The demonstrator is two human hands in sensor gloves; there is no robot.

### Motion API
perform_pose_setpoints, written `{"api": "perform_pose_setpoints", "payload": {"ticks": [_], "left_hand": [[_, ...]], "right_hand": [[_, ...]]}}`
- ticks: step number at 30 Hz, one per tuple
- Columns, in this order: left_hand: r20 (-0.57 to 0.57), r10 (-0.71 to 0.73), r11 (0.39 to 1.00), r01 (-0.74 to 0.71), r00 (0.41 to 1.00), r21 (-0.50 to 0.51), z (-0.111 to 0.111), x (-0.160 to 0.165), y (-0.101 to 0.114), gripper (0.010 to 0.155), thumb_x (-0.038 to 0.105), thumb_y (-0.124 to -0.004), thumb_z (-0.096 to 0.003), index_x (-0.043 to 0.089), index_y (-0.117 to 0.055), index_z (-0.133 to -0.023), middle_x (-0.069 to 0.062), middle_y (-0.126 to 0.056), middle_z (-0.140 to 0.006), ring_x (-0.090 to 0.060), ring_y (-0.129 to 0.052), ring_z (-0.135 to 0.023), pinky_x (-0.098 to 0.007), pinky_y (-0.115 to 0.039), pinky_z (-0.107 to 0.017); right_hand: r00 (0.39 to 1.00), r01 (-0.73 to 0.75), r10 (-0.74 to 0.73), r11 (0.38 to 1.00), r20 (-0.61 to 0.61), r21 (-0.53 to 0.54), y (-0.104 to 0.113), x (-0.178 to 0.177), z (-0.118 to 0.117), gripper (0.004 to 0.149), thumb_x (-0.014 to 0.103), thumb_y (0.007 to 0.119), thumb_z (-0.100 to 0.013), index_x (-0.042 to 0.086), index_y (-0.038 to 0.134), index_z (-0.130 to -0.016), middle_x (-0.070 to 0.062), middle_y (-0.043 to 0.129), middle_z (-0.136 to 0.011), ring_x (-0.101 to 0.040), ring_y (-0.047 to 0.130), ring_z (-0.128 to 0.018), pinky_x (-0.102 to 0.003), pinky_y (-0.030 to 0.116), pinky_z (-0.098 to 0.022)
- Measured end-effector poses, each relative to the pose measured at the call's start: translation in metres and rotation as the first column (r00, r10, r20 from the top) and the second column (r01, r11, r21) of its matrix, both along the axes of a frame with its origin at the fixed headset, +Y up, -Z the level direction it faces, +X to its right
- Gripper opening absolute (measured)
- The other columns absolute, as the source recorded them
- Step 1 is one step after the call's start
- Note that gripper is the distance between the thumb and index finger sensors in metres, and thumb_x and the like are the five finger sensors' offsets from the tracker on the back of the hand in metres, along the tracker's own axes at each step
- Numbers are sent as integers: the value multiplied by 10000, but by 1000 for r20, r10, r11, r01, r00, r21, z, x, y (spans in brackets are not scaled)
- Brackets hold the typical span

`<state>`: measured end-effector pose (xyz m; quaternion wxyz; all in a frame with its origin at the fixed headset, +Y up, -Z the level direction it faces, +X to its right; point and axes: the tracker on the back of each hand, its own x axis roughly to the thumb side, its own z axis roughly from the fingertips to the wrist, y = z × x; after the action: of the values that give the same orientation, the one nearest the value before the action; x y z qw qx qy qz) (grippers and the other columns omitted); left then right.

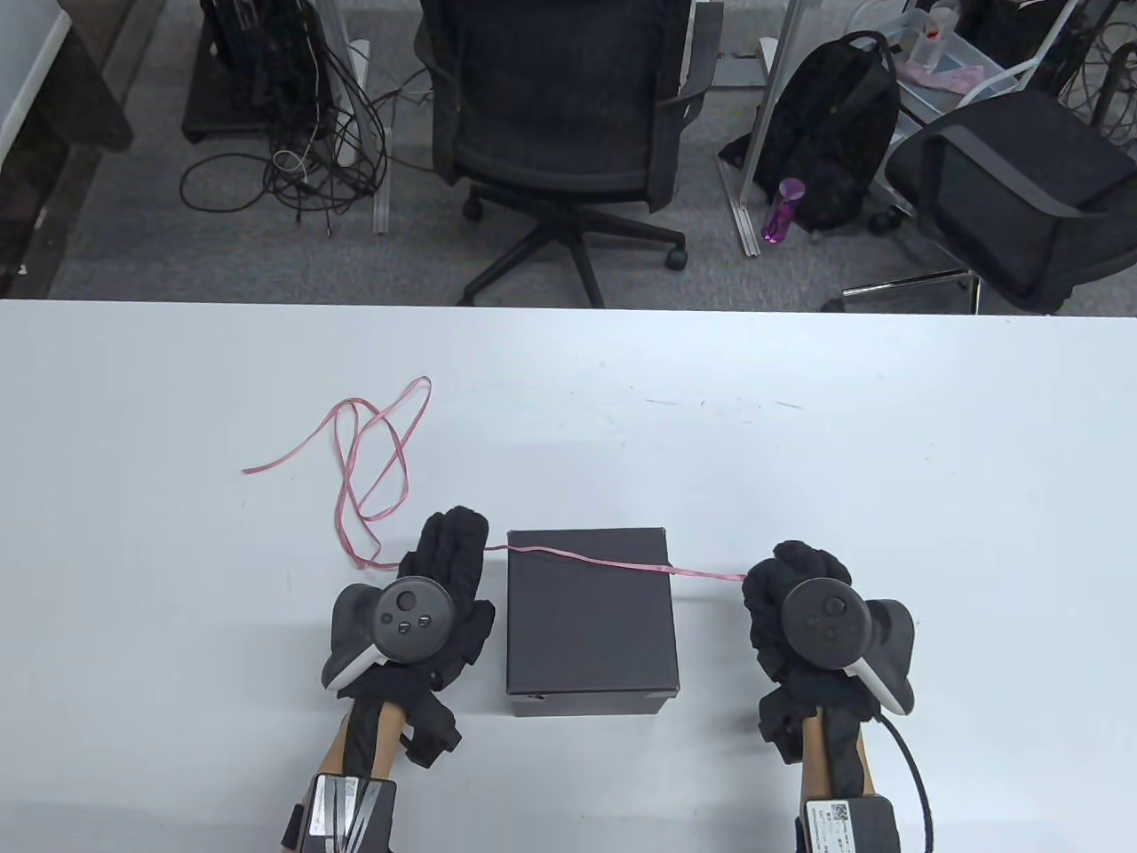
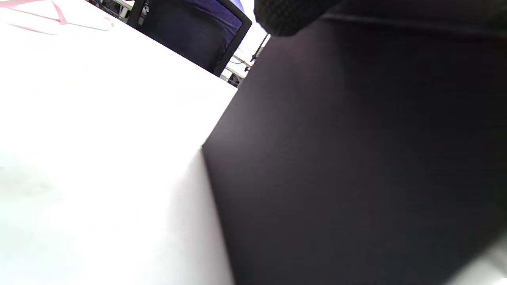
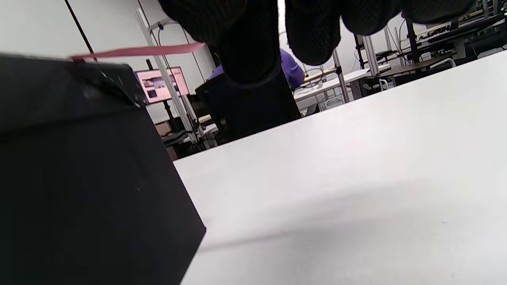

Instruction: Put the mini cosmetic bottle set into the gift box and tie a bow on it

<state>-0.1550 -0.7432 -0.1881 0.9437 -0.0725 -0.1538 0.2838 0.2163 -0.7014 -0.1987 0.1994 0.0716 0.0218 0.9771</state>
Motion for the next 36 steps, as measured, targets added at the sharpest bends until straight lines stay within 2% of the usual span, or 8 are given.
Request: {"api": "perform_pose_setpoints", "payload": {"ticks": [3,6,10,13,18,32,34,36], "left_hand": [[7,33,998,-32,999,-56,-6,-2,-8,945,278,-703,-590,180,124,-1036,-214,-63,-1172,-559,-139,-1095,-797,-306,-733],[-11,3,998,-4,1000,-66,-6,-2,-12,949,324,-726,-580,174,69,-1074,-45,-445,-1203,-447,-398,-1146,-801,-348,-723],[-61,-39,999,37,997,-34,-3,-5,-9,726,414,-776,-537,288,-433,-1164,16,-706,-941,-345,-697,-873,-729,-511,-721],[-73,-63,997,60,995,-50,0,-8,-12,421,444,-738,-546,359,-773,-957,-22,-681,-961,-375,-665,-873,-717,-514,-721],[-72,-20,998,15,997,-66,6,-13,-16,434,442,-672,-575,285,-728,-975,-167,-423,-1199,-516,-354,-1087,-730,-408,-750],[-105,242,969,-234,965,78,14,-34,-5,441,500,-623,-575,286,-754,-938,-155,-524,-1186,-501,-389,-1130,-722,-425,-755],[-102,290,955,-280,952,98,15,-32,-2,433,499,-612,-579,285,-752,-929,-146,-611,-1155,-499,-508,-1111,-719,-461,-753],[-97,326,941,-313,940,126,16,-30,4,432,499,-604,-582,279,-745,-926,-89,-742,-1084,-448,-701,-1054,-736,-531,-731]], "right_hand": [[999,-37,37,998,-7,-42,-8,-2,-3,410,227,616,-581,-49,805,-818,-420,524,-1048,-671,392,-858,-778,461,-573],[998,-57,57,997,-6,-61,-14,-3,-4,411,228,617,-581,-49,807,-818,-421,526,-1048,-672,394,-857,-778,462,-572],[997,-73,74,993,5,-94,-22,0,-6,413,229,617,-581,-48,806,-821,-425,522,-1051,-675,392,-857,-779,463,-572],[996,-84,88,990,26,-117,-27,5,-8,413,225,616,-581,-53,806,-820,-426,524,-1049,-676,393,-857,-780,462,-571],[985,-138,151,980,83,-144,-35,15,-9,412,223,614,-581,-52,806,-821,-432,529,-1044,-682,396,-854,-785,460,-567],[901,-287,382,880,205,-379,-64,48,-11,418,221,613,-587,-40,785,-865,-465,493,-1051,-707,369,-860,-792,454,-573],[927,-213,315,888,203,-408,-61,48,-11,519,161,651,-592,-35,570,-1066,-517,320,-1072,-732,272,-858,-813,413,-573],[963,-109,188,926,194,-361,-51,43,-11,677,144,661,-591,-123,339,-1123,-531,161,-1060,-740,168,-848,-828,369,-574]]}}
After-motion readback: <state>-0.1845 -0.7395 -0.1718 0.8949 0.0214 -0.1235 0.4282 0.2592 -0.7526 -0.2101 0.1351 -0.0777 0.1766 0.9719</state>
